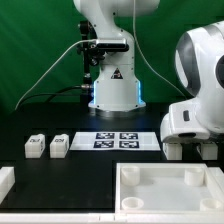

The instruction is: Assemble one leg

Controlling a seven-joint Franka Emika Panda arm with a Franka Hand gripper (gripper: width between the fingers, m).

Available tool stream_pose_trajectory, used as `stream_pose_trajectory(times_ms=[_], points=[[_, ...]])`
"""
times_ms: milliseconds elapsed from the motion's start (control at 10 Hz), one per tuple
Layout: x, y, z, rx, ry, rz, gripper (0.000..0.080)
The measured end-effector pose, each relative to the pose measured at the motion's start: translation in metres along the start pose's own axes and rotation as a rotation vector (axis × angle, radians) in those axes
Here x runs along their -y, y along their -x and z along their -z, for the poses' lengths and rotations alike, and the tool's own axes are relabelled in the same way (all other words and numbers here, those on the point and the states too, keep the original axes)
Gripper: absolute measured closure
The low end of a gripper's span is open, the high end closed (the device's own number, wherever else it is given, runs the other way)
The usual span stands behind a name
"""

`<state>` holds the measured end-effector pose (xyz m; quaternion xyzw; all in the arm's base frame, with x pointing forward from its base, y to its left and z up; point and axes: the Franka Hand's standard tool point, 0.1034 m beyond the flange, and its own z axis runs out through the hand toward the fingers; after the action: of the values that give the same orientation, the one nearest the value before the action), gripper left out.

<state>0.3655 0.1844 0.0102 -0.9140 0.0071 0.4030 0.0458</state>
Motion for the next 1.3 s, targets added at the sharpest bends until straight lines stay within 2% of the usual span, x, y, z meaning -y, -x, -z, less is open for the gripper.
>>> stream_pose_trajectory(times_ms=[100, 200, 300, 500, 600, 700, 900, 1000, 1100, 1200, 1300], points=[[-0.007, -0.003, 0.029, -0.028, 0.004, 0.049, 0.0506], [-0.012, -0.001, 0.062, -0.031, -0.005, 0.066, 0.0506], [-0.012, -0.006, 0.079, -0.085, -0.014, 0.070, 0.0506], [-0.016, -0.008, 0.123, -0.351, -0.020, 0.092, 0.0506], [-0.017, 0.012, 0.120, -0.366, -0.005, 0.093, 0.0506], [-0.014, 0.002, 0.126, -0.474, -0.011, 0.098, 0.0506], [-0.021, 0.004, 0.131, -0.691, -0.009, 0.102, 0.0506], [-0.035, 0.005, 0.160, -0.760, 0.029, 0.184, 0.0506], [-0.049, 0.001, 0.203, -0.854, 0.045, 0.213, 0.0506], [-0.047, -0.011, 0.227, -0.996, 0.046, 0.217, 0.0506], [-0.038, -0.016, 0.241, -1.119, 0.067, 0.251, 0.0506]])
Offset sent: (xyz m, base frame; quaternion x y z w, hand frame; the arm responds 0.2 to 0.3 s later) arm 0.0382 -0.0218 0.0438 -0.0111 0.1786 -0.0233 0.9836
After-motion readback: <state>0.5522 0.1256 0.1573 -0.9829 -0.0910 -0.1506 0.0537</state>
